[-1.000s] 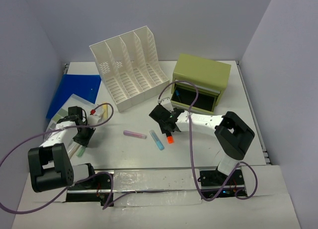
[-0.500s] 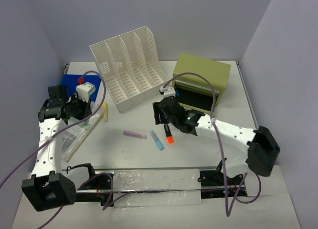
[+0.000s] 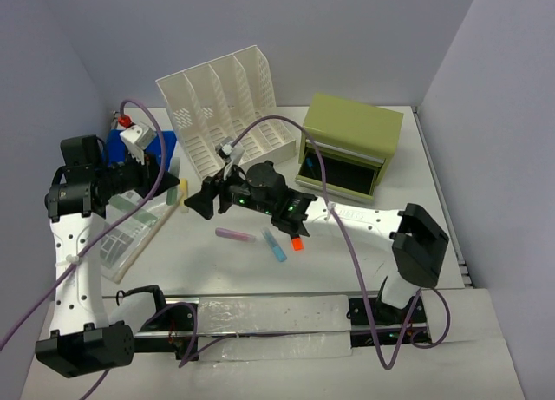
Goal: Organize the desk
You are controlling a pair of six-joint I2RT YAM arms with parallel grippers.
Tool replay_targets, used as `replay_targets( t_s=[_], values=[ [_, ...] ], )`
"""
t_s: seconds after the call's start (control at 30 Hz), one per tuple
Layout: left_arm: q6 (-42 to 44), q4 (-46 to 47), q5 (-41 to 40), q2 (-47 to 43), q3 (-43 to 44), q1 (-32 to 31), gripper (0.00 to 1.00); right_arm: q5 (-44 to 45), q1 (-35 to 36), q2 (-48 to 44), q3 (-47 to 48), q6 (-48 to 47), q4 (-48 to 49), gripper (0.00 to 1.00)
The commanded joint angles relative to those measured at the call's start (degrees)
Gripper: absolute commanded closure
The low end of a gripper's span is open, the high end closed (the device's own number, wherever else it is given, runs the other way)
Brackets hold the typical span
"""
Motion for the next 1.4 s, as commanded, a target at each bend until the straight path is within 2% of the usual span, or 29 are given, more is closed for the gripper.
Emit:
replay_targets(
  t_s=[0.0, 0.2, 0.43, 0.47, 0.5, 0.53, 0.6, 0.63, 0.73, 0.8, 0.83, 0.87, 0.9, 0.93, 0.97, 1.03, 1.1, 1.17, 1.3, 1.37],
  values=[
    [-4.34, 0.95, 6.55, -2.16, 2.48, 0.27, 1.00, -5.09, 0.16, 1.43, 2.82, 1.09, 10.74, 0.21],
    [-5.71, 2.00, 9.82, -3.01, 2.03, 0.23, 1.00, -7.65, 0.16, 4.96, 3.86, 2.45, 13.76, 0.22],
    [-5.11, 1.00, 11.34, -2.58, 1.73, 0.27, 1.00, -8.82, 0.16, 9.03, 7.94, 4.54, 13.66, 0.28],
    [-4.95, 0.88, 11.45, -2.62, 1.69, 0.23, 1.00, -8.94, 0.16, 9.46, 8.48, 4.85, 13.66, 0.31],
    [-4.88, 0.88, 11.47, -2.70, 1.66, 0.23, 1.00, -8.91, 0.13, 9.75, 8.74, 5.11, 13.79, 0.39],
    [-4.77, 0.88, 11.26, -2.78, 1.55, 0.23, 1.00, -8.81, 0.07, 9.93, 8.70, 5.30, 14.20, 0.51],
    [-4.74, 0.80, 10.78, -2.85, 1.40, 0.31, 1.00, -8.29, 0.07, 9.77, 8.40, 5.27, 14.71, 0.68],
    [-4.49, 0.86, 10.44, -2.85, 1.25, 0.23, 1.00, -7.81, 0.07, 9.43, 7.98, 5.12, 14.56, 0.81],
    [-4.02, 0.62, 7.51, -2.85, 1.04, 0.32, 0.99, -5.16, -0.13, 7.61, 6.73, 3.23, 12.15, 0.96],
    [-3.44, 0.91, 4.48, -3.00, 0.42, 0.32, 0.73, -3.22, -0.66, 5.77, 4.24, 1.59, 10.12, 1.00],
    [-3.68, 1.43, 2.67, -3.14, 0.02, 0.32, 0.43, -1.78, -1.18, 4.31, 2.77, -0.33, 8.52, 1.00],
    [-4.06, 2.08, -0.40, -3.25, -0.52, 0.27, 0.21, 0.78, -1.62, 2.32, 1.51, -2.02, 5.67, 1.00],
    [-4.61, 2.60, -3.03, -3.33, -0.91, 0.23, 0.08, 3.32, -2.00, 0.73, 0.37, -3.41, 2.66, 1.00],
    [-5.07, 2.94, -5.05, -3.33, -1.16, 0.23, 0.01, 5.55, -2.46, -0.41, -0.46, -5.01, -0.19, 1.00],
    [-5.21, 3.25, -7.21, -3.33, -1.43, 0.28, 0.01, 8.51, -2.99, -1.51, -0.82, -6.85, -3.53, 1.00],
    [-5.06, 3.86, -11.82, -3.55, -2.47, 0.32, 0.01, 19.82, -5.27, -3.92, -1.07, -14.10, -13.69, 1.00],
    [-4.44, 4.61, -14.25, -4.04, -3.80, 0.32, 0.01, 28.17, -7.48, -4.93, -1.19, -18.47, -23.36, 1.00],
    [-3.89, 6.30, -15.00, -4.88, -6.30, 0.32, 0.01, 36.62, -10.94, -5.54, -1.77, -24.32, -28.95, 1.00],
    [-3.63, 9.18, -14.95, -5.41, -8.99, 0.24, 0.01, 53.69, -18.26, -3.73, -3.84, -41.20, -31.35, 1.00],
    [-3.42, 9.32, -14.50, -5.01, -9.33, 0.25, 0.01, 57.72, -20.31, -1.08, -3.97, -47.34, -31.23, 0.98]
  ],
)
